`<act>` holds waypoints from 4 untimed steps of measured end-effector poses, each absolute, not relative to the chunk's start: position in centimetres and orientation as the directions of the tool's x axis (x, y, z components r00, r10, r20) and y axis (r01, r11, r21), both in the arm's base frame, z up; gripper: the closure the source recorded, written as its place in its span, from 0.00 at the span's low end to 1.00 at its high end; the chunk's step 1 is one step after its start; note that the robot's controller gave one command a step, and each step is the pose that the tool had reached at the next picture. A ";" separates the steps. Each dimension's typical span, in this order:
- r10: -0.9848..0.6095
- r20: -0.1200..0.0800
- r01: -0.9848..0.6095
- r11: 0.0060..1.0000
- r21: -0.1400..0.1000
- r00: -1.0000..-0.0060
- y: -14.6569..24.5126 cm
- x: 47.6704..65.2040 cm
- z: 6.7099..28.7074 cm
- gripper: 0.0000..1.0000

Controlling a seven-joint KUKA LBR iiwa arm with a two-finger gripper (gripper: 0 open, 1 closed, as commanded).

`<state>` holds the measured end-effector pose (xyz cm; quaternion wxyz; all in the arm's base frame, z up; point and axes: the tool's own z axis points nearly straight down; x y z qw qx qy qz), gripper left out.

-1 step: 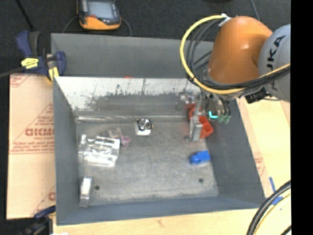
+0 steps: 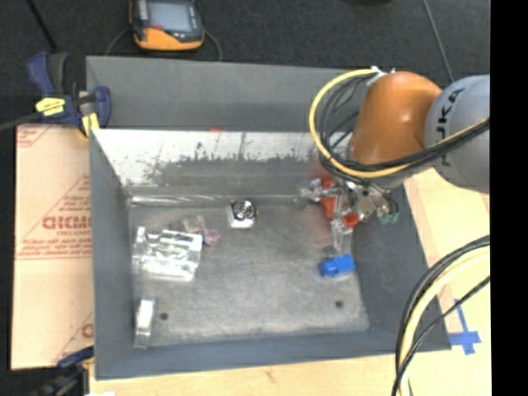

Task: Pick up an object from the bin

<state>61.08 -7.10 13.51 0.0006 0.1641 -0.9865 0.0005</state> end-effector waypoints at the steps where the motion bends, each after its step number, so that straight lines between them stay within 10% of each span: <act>1: -0.534 0.001 -0.534 0.846 -0.003 -0.846 -16.4 57.3 10.9 0.00; 2: -0.557 -0.003 -0.557 0.831 0.000 -0.831 -13.0 54.2 7.4 0.00; 3: -0.556 -0.007 -0.556 0.831 -0.007 -0.831 -13.2 54.4 7.6 1.00; 4: -0.573 -0.008 -0.573 0.820 -0.010 -0.820 -14.7 51.9 27.1 1.00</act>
Offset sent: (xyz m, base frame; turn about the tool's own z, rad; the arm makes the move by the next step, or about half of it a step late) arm -0.0366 -0.0884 -0.0257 -0.2402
